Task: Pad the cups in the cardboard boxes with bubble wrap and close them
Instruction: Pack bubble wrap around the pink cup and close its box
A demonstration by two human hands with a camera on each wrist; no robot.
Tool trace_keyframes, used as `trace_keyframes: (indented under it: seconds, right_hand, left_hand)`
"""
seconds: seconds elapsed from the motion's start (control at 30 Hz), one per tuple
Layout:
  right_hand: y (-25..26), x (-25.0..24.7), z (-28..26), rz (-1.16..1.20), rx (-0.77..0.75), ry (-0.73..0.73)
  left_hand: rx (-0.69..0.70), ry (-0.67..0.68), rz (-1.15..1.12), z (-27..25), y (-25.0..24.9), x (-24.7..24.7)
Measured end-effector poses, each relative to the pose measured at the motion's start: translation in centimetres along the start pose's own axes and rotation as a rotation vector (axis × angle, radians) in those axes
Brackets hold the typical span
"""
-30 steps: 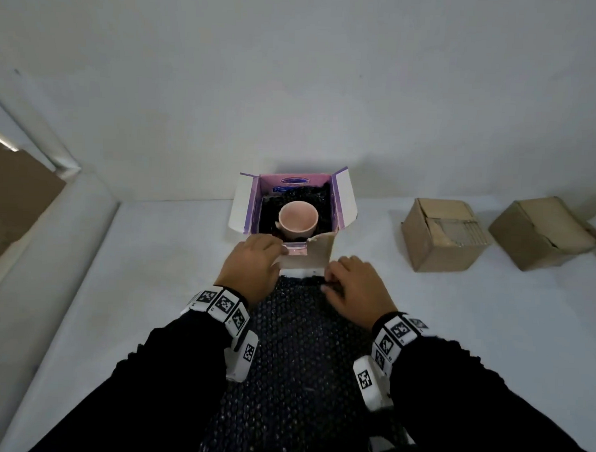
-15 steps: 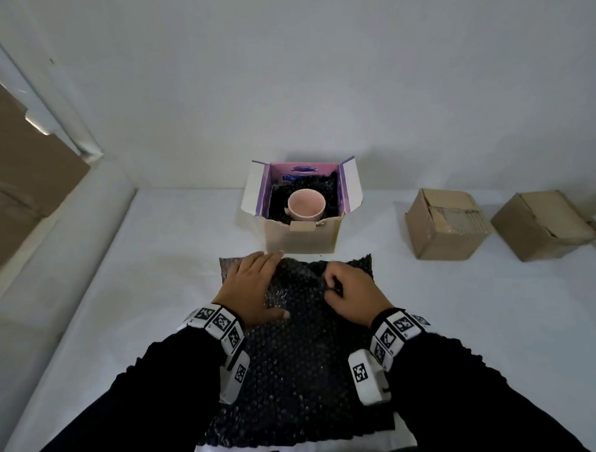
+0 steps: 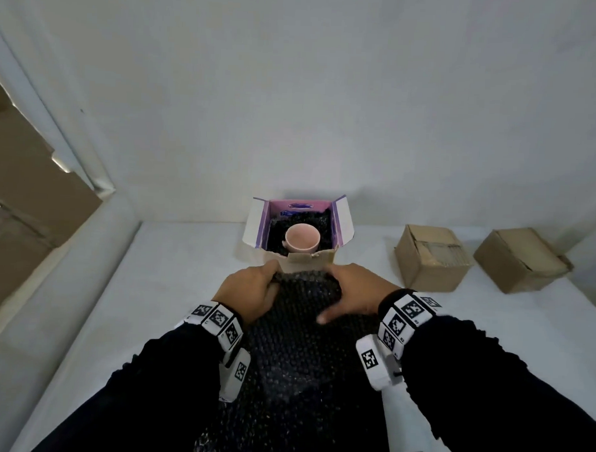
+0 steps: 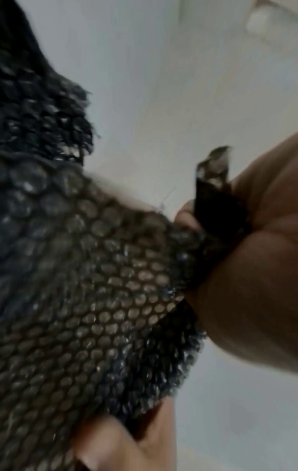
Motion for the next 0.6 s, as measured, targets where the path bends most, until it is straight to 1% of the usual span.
trace_keyframes:
  seconds: [0.07, 0.13, 0.17, 0.27, 0.3, 0.37, 0.4, 0.47, 0.53, 0.57, 0.6]
  right_hand:
    - [-1.0, -0.5, 0.5, -0.257, 0.097, 0.03]
    - [-1.3, -1.2, 0.6, -0.336, 0.149, -0.005]
    - [-1.1, -1.5, 0.6, -0.326, 0.158, -0.012]
    - [0.1, -2.1, 0.9, -0.24, 0.112, -0.018]
    - [0.7, -2.4, 1.0, -0.206, 0.083, -0.037]
    - [1.5, -3.2, 1.3, -0.161, 0.049, -0.082]
    - [1.8, -3.6, 1.6, -0.157, 0.04, -0.107]
    - [2.0, -4.5, 1.9, -0.129, 0.031, -0.14]
    - [2.4, -5.4, 1.8, -0.031, 0.024, -0.123]
    - [2.5, -5.6, 1.8, -0.042, 0.025, -0.092]
    - [2.5, -5.8, 1.8, -0.123, 0.036, -0.057]
  left_hand:
    - [0.039, 0.042, 0.164, 0.2, -0.6, -1.1]
    - [0.074, 0.094, 0.29, 0.5, -1.1, -1.5]
    - [0.083, 0.088, 0.282, 0.6, -1.2, -1.8]
    - [0.081, -0.005, 0.12, 1.3, -0.2, -2.4]
    - [0.046, -0.017, 0.028, 1.7, 0.5, -2.8]
    - [-0.065, 0.006, -0.148, 2.4, 1.3, -3.5]
    - [-0.085, -0.007, -0.215, 2.7, 1.4, -4.0]
    - [-0.066, -0.088, -0.284, 3.1, 1.2, -5.1]
    - [-0.017, -0.136, -0.235, 3.0, 0.9, -6.2]
    - [0.001, -0.118, -0.135, 3.1, 0.8, -6.4]
    - [0.006, -0.066, 0.028, 3.3, 0.7, -6.4]
Point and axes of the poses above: each hand's wrist, its own z-axis towards the middle knuckle, its own x-axis out of the palm, y = z × x, the point moved 7 cm from there along z, towards the middle knuckle, and after that the axes turned 8 degrees about z, right-handed, at the moved point
